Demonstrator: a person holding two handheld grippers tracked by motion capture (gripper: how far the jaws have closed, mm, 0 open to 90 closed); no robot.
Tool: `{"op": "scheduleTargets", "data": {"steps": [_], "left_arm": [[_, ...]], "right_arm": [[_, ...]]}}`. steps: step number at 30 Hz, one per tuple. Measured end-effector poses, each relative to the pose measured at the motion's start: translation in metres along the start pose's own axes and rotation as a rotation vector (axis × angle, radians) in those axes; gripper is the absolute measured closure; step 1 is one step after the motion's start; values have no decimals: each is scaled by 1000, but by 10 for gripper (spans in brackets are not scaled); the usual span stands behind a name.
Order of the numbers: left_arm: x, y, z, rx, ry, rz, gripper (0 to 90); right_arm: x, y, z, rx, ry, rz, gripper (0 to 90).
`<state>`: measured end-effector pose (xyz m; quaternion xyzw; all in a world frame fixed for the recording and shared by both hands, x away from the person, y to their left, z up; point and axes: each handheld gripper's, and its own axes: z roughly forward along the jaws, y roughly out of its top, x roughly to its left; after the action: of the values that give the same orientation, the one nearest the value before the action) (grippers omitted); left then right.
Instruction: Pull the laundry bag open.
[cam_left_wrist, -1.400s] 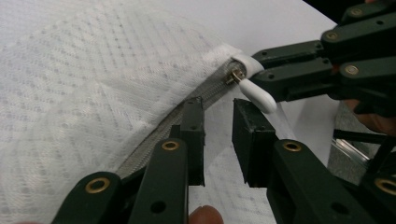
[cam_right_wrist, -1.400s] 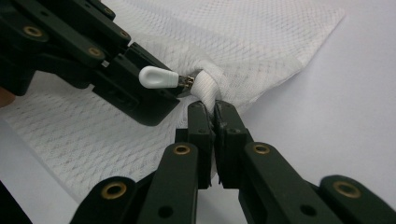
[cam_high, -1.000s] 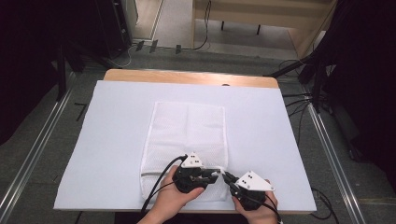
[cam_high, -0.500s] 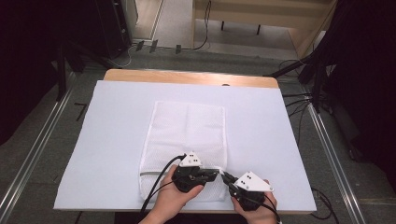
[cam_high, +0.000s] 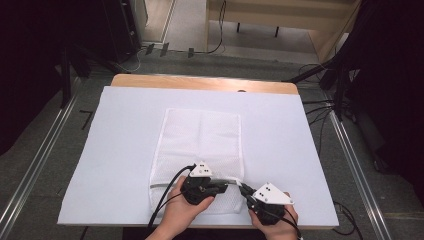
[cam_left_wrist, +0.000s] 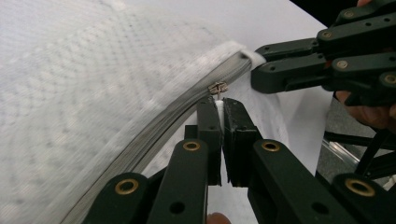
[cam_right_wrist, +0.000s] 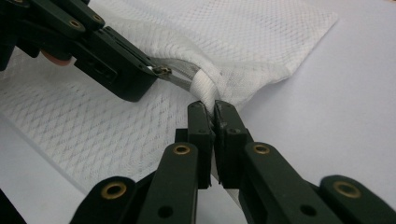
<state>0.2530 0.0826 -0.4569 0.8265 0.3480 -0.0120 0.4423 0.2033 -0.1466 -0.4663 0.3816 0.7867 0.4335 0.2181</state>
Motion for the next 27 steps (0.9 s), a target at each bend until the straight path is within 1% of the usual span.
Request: {"op": "scheduleTargets", "data": {"steps": [3, 4, 6, 10, 11, 12, 13, 14, 15, 16, 17, 18, 19, 20, 21, 22, 23, 26, 27], "left_arm": [[3, -2, -3, 3, 15, 3, 872], [7, -4, -7, 2, 25, -3, 872], [8, -5, -9, 0, 32, -7, 872], [16, -12, -23, -6, 65, -20, 872], [16, -12, -23, -6, 65, -20, 872], [19, -15, -30, -16, 81, -27, 872], [19, -15, -30, -16, 81, -27, 872], [23, -19, -37, -17, 91, -37, 872], [23, -19, -37, -17, 91, -37, 872], [26, -22, -46, -23, 105, -39, 872], [26, -22, -46, -23, 105, -39, 873], [29, -26, -55, -29, 119, -43, 872], [31, -28, -59, -33, 124, -49, 872], [33, -31, -64, -34, 140, -48, 872], [35, -33, -69, -41, 158, -44, 872], [35, -33, -69, -41, 158, -44, 872], [41, -38, -79, -52, 176, -55, 872], [49, -44, -95, -70, 193, -72, 872], [49, -44, -95, -70, 193, -72, 872]], "right_arm": [[-1, 0, 0, 0, -3, 2, 877], [-3, 0, -1, 1, -3, 8, 878], [-3, 1, -1, 0, -5, 9, 878], [-6, 2, 0, 5, 1, 18, 878], [-6, 2, 0, 5, 1, 18, 878], [-7, 3, 1, 9, 5, 13, 878], [-7, 3, 1, 9, 5, 13, 878], [-7, 2, 2, 15, -3, 3, 878], [-7, 2, 2, 15, -3, 3, 878], [-7, 3, 3, 17, -3, -6, 878], [-7, 3, 3, 17, -3, -6, 878], [-6, 4, 3, 19, -7, -8, 878], [-6, 4, 2, 23, -9, -11, 879], [-6, 4, 2, 22, -11, -15, 879], [-6, 4, 2, 24, -17, -15, 879], [-6, 4, 2, 24, -17, -15, 879], [-8, 4, 1, 24, -22, -6, 879], [-12, 4, 0, 21, -26, 6, 879], [-12, 3, -1, 21, -27, 9, 879]]}}
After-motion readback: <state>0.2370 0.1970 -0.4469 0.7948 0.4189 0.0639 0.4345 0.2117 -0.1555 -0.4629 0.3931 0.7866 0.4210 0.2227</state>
